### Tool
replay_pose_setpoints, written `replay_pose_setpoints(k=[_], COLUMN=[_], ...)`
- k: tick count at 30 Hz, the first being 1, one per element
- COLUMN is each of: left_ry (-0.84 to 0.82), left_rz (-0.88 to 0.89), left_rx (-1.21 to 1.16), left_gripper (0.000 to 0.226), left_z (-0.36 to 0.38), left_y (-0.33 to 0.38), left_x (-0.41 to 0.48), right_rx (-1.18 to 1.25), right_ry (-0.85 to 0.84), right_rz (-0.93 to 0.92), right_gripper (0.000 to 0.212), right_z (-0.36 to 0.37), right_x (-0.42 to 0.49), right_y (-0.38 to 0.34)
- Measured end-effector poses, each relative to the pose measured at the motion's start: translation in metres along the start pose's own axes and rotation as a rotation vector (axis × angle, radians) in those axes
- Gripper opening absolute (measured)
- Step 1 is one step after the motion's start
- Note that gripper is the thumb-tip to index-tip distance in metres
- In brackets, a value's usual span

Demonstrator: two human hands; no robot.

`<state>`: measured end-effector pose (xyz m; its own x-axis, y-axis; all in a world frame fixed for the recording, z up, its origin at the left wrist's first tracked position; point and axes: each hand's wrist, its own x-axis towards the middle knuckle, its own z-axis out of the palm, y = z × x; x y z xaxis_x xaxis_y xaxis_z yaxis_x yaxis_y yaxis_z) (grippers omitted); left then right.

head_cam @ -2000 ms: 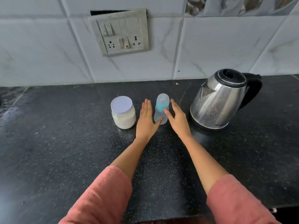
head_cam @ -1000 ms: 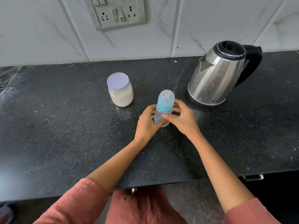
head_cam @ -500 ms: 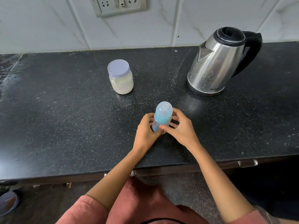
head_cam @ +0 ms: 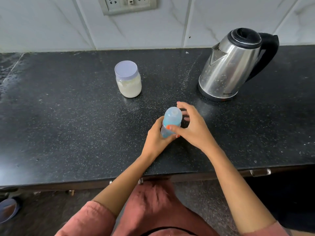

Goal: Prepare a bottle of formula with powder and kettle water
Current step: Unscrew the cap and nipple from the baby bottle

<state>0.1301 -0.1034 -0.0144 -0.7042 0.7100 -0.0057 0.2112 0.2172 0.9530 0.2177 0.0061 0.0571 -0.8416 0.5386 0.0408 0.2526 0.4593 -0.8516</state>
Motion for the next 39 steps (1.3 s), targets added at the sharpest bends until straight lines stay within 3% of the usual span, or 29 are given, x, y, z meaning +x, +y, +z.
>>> replay_pose_setpoints(k=[6,14,18,24,30,32,35,37,39], left_ry=[-0.008,-0.028,-0.034,-0.044,-0.046,-0.050,-0.050,-0.061,-0.058], left_rz=[0.005,0.003,-0.005,0.003,0.009,0.003,0.012,0.021,0.021], left_rx=[0.052,0.062,0.057,0.045,0.051,0.057,0.057,0.065,0.068], left_gripper=[0.053,0.043,0.044,0.050,0.053,0.051,0.052,0.054,0.054], left_z=[-0.001,-0.006,-0.005,-0.006,-0.007,-0.007,-0.007,-0.007,-0.007], left_y=[-0.004,-0.004,-0.004,-0.004,-0.004,-0.005,-0.004,-0.004,-0.005], left_x=[0.005,0.007,0.007,0.007,0.008,0.008,0.007,0.008,0.008], right_rx=[-0.542,-0.735,-0.750,-0.642,-0.544,-0.530,-0.647,-0.778,-0.824], right_ry=[-0.062,-0.208,-0.273,-0.417,-0.583,-0.567,-0.323,-0.233,-0.255], right_rz=[-0.015,-0.031,-0.041,-0.027,-0.088,-0.056,0.019,0.030,0.045], right_gripper=[0.049,0.037,0.032,0.044,0.041,0.047,0.061,0.057,0.051], right_z=[-0.011,-0.014,-0.015,-0.022,-0.026,-0.025,-0.021,-0.018,-0.015], right_x=[0.013,0.020,0.021,0.027,0.036,0.036,0.032,0.029,0.028], right_y=[-0.036,-0.064,-0.070,-0.067,-0.067,-0.066,-0.068,-0.069,-0.070])
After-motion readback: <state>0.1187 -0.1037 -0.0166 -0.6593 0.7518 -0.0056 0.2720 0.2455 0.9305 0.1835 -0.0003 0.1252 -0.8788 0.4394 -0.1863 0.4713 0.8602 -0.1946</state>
